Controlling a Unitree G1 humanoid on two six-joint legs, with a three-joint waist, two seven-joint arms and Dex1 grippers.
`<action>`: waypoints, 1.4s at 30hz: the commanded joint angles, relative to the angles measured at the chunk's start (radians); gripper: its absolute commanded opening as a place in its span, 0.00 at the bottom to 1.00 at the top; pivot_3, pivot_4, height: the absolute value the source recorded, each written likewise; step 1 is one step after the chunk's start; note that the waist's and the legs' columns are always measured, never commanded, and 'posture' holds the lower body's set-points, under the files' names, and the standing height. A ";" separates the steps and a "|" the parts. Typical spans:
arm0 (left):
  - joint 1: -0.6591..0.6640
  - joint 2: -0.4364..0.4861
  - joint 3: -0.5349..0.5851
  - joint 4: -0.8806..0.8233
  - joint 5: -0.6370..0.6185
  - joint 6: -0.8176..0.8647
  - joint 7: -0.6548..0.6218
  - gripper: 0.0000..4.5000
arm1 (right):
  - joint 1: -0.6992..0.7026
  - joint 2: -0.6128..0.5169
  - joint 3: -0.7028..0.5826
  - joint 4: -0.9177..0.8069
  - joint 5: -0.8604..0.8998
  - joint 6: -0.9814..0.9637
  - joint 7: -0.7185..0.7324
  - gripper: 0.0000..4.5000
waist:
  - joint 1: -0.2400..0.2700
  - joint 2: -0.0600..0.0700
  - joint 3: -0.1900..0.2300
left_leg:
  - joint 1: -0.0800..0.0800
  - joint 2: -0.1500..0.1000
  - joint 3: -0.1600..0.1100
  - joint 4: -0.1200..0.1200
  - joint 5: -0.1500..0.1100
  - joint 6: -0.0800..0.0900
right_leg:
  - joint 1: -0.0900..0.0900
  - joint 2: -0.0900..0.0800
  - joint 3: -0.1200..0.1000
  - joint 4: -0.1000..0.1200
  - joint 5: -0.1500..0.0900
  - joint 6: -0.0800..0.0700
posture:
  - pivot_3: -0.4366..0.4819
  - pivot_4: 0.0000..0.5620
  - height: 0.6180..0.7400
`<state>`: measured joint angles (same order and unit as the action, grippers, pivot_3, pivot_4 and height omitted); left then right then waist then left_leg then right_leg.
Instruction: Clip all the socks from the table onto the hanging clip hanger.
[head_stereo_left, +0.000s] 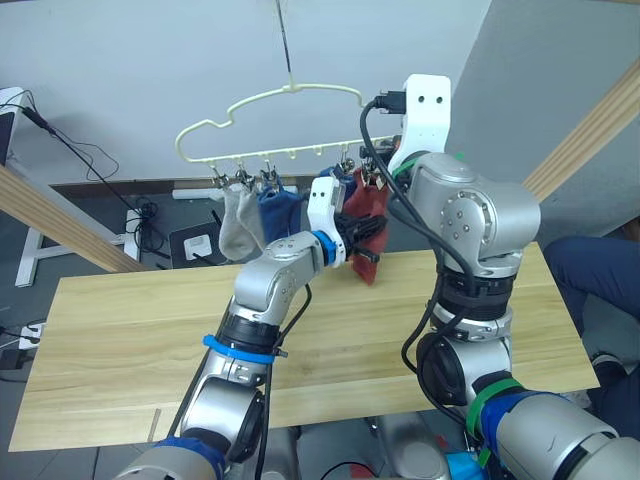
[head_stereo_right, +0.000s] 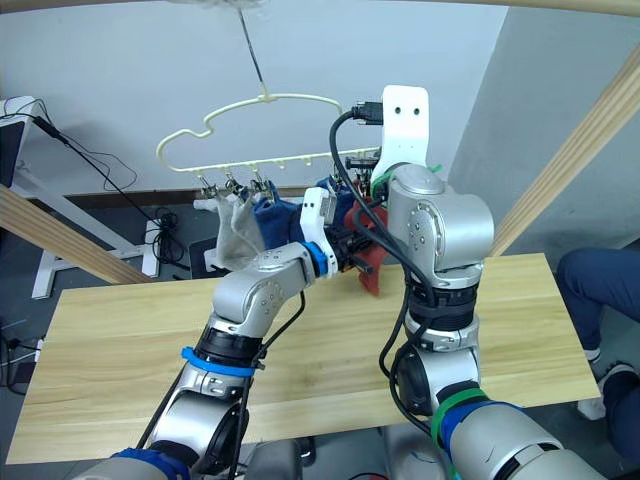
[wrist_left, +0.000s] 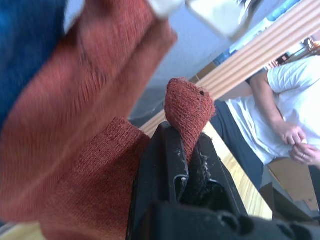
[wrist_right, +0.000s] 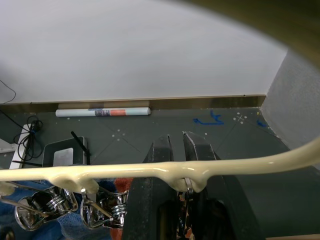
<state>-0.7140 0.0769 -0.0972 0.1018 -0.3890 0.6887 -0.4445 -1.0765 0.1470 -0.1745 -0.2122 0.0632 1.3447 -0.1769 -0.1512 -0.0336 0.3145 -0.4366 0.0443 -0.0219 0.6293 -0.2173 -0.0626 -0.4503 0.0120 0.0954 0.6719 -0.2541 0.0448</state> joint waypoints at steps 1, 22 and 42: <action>-0.033 -0.020 0.005 0.005 0.003 -0.022 -0.005 0.01 | -0.018 0.023 -0.011 -0.026 0.006 0.004 -0.010 0.00 | 0.000 0.000 0.000 | 0.000 0.000 0.000 0.000 0.000 0.000 | 0.000 0.000 0.000 0.000 0.000 0.000 | 0.18 0.57 1.00; -0.113 -0.064 0.056 0.036 -0.007 -0.018 -0.002 0.00 | -0.011 0.024 -0.005 -0.027 0.015 0.009 -0.006 0.30 | -0.011 0.000 0.000 | 0.000 0.000 0.000 0.000 0.000 0.000 | 0.000 0.000 0.000 0.001 0.000 0.000 | 0.19 0.57 1.00; -0.057 -0.026 0.037 -0.050 -0.016 0.029 -0.028 0.66 | 0.010 0.016 -0.016 -0.047 0.058 0.046 0.040 0.70 | -0.021 0.000 0.000 | 0.000 0.000 0.000 0.001 0.000 0.000 | 0.000 0.000 0.000 0.002 0.000 0.000 | 0.19 0.57 1.00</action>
<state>-0.7858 0.0433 -0.0378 0.1270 -0.3920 0.7027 -0.4511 -1.0758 0.1472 -0.1838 -0.2117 0.0943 1.3775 -0.1670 -0.1722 -0.0336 0.3145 -0.4366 0.0443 -0.0220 0.6298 -0.2172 -0.0627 -0.4504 0.0120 0.0955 0.6739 -0.2540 0.0448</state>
